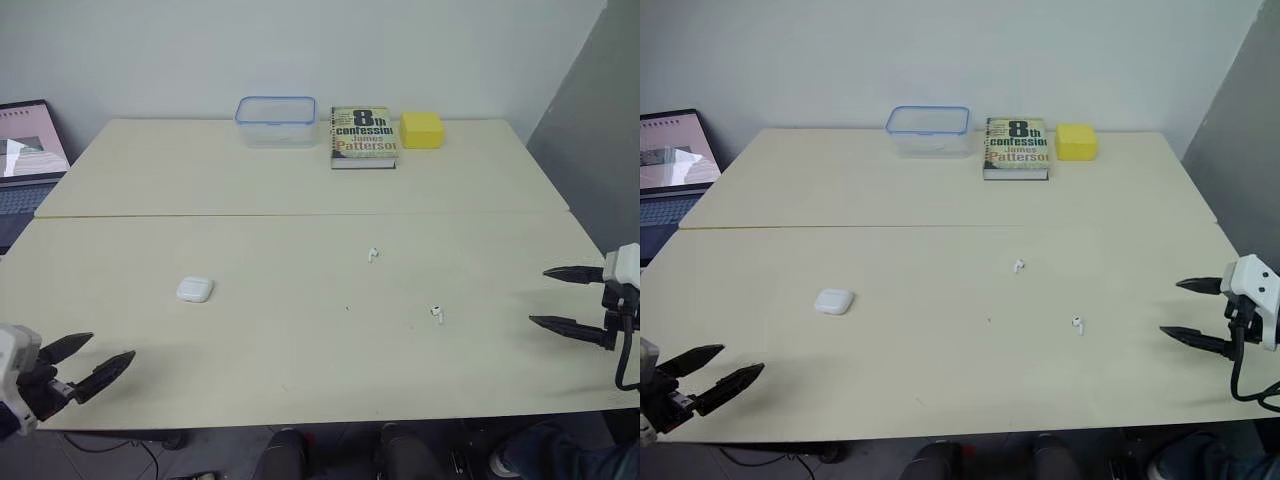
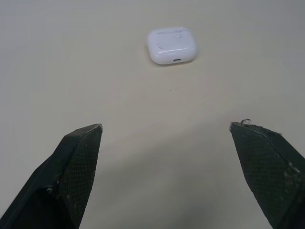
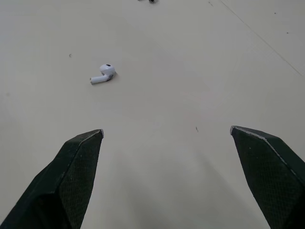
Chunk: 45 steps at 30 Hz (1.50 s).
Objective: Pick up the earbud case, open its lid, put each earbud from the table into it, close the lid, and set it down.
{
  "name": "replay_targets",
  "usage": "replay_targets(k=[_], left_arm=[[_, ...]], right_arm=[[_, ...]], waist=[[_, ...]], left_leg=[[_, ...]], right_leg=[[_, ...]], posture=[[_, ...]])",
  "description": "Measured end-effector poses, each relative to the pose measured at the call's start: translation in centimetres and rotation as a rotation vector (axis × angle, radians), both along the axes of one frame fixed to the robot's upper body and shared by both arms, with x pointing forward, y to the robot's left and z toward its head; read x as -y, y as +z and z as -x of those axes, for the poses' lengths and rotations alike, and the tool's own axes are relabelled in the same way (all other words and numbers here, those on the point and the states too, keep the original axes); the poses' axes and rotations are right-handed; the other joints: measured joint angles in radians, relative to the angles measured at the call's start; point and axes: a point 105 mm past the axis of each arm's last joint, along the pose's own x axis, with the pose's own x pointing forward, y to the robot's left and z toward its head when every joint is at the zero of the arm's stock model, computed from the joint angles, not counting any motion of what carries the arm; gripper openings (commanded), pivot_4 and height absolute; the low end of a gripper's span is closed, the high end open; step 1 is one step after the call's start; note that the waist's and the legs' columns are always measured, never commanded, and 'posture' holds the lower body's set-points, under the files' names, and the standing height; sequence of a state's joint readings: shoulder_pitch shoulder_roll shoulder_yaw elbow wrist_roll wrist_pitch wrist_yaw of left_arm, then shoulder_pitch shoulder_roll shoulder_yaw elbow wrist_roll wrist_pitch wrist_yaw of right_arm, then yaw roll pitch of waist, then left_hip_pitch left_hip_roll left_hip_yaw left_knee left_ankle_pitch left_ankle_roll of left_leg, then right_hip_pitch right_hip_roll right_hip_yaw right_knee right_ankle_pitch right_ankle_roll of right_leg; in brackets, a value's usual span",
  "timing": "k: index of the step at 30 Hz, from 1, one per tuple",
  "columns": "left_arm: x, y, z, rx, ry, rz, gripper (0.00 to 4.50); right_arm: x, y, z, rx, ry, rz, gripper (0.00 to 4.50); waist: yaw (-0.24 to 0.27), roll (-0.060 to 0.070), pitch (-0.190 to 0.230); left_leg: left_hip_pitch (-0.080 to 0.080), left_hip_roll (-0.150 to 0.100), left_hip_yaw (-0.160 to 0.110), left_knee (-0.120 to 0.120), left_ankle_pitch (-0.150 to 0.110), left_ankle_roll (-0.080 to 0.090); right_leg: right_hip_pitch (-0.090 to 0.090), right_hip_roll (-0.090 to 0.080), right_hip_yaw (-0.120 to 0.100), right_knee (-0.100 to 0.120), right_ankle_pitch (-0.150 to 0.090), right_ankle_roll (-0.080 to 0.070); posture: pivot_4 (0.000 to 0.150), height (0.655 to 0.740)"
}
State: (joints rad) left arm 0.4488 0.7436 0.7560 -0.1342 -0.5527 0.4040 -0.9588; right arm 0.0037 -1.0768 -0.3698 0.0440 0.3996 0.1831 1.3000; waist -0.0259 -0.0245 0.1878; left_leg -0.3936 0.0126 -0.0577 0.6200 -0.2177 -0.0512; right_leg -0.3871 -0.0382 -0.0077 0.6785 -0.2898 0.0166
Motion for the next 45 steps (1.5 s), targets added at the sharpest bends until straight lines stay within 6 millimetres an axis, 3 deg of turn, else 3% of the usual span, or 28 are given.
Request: replay_targets(k=[5, 16, 20, 26, 31, 45], left_arm=[[0.7, 0.1, -0.7, 0.072, 0.081, 0.023, 4.5], [4.9, -1.5, -5.0, 0.129, 0.185, 0.134, 4.5], [5.7, -2.1, -6.5, 0.112, 0.192, 0.114, 4.5], [6.2, -3.7, -8.8, 0.054, 0.187, 0.086, 4.5], [6.4, -3.7, -10.8, 0.044, 0.152, 0.079, 4.5], [7.3, -3.7, -13.0, 0.027, 0.085, -0.004, 4.5]], right_arm=[[-1.3, 0.6, 0.0, 0.012, 0.065, 0.007, 4.49], [-11.5, 5.6, -0.9, 0.095, 0.402, -0.086, 4.49], [-13.5, 6.4, -1.0, 0.112, 0.456, -0.12, 4.49], [-14.5, 6.7, -1.0, 0.109, 0.491, -0.142, 4.49], [-14.9, 6.8, -0.8, 0.104, 0.509, -0.145, 4.49], [-15.1, 6.8, -0.5, 0.102, 0.522, -0.144, 4.49]], waist=[[-0.001, 0.0, 0.0], [0.003, 0.0, 0.0], [0.007, 0.0, 0.0], [0.017, 0.0, 0.0], [0.022, 0.0, 0.0], [0.031, 0.002, -0.001]], left_leg=[[0.0, 0.0, 0.0, 0.001, 0.0, 0.0], [-0.002, -0.001, -0.003, 0.005, 0.0, 0.0], [-0.003, -0.002, -0.003, 0.005, 0.0, 0.0], [-0.004, -0.002, -0.003, 0.006, 0.0, 0.0], [-0.004, -0.002, -0.003, 0.006, 0.0, 0.0], [-0.003, -0.002, -0.004, 0.006, 0.0, 0.0]], right_leg=[[0.0, 0.0, 0.0, 0.001, 0.001, 0.001], [0.001, 0.002, -0.001, 0.0, 0.002, 0.003], [0.001, 0.002, -0.002, 0.0, 0.002, 0.003], [0.0, 0.003, -0.002, 0.0, 0.002, 0.004], [0.0, 0.003, -0.002, 0.001, 0.003, 0.004], [0.001, 0.003, -0.003, 0.001, 0.003, 0.004]], posture=[[0.15, 0.74], [0.15, 0.74], [0.15, 0.74], [0.15, 0.74], [0.15, 0.74], [0.15, 0.74]])
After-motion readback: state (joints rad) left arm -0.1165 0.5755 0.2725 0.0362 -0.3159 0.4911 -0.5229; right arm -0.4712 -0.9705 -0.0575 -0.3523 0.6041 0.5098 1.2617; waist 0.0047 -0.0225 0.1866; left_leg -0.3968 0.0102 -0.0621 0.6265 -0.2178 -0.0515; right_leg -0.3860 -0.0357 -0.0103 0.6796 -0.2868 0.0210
